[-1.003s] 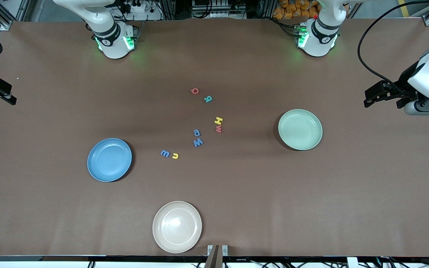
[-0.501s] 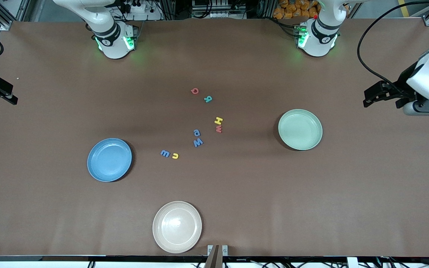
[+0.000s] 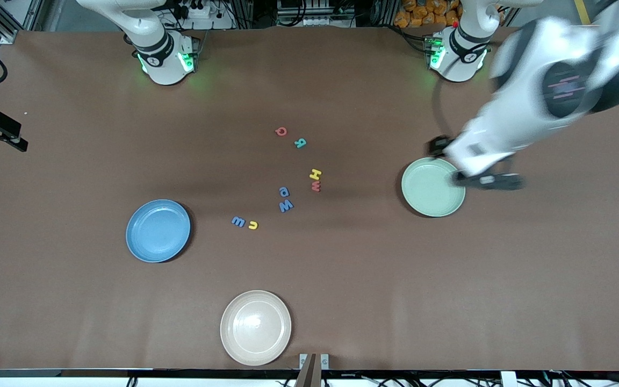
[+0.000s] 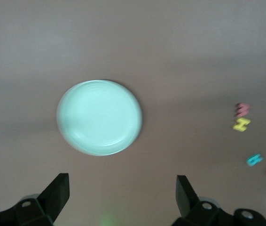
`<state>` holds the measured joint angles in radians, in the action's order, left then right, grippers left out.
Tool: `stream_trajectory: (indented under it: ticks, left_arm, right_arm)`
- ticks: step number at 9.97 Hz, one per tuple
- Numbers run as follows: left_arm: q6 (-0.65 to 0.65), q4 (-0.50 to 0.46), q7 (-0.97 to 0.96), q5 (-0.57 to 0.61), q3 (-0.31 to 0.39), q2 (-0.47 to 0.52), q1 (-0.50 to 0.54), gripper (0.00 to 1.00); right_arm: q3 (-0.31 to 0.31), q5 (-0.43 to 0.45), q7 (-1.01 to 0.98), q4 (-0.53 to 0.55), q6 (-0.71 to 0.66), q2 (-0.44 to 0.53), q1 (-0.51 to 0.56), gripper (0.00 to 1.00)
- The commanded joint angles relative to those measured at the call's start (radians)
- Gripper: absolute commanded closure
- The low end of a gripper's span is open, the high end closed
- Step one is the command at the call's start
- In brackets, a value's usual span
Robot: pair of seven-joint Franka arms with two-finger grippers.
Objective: Sort upper and lower case letters into plates
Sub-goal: 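Move the left gripper over the pink Q among the letters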
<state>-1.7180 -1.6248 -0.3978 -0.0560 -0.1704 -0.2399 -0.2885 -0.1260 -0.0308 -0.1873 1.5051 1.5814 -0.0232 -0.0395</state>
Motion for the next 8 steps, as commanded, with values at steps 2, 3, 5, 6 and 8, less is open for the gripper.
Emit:
stream_trajectory:
  ticks: [2, 3, 5, 6, 8]
  left_arm:
    - [-0.190, 0.034, -0.333, -0.096, 0.003, -0.163, -0.226, 0.00]
    - [-0.263, 0.034, -0.451, -0.102, 0.005, -0.186, -0.316, 0.00]
    - [-0.325, 0.034, -0.707, -0.099, 0.005, -0.231, -0.403, 0.00]
    - [-0.366, 0.034, -0.778, -0.097, 0.005, -0.252, -0.455, 0.00]
    - [-0.509, 0.034, -0.950, -0.088, 0.005, -0.309, -0.532, 0.00]
  right_arm:
    - [0.011, -0.008, -0.009, 0.047, 0.034, -0.009, 0.009, 0.00]
    - [0.012, -0.008, -0.009, 0.064, 0.049, -0.012, 0.007, 0.00]
    - [0.013, -0.008, -0.009, 0.067, 0.054, -0.037, 0.006, 0.00]
    - [0.013, -0.008, -0.006, 0.066, 0.055, -0.053, 0.006, 0.00]
    - [0.013, -0.006, -0.004, 0.066, 0.069, -0.079, 0.007, 0.00]
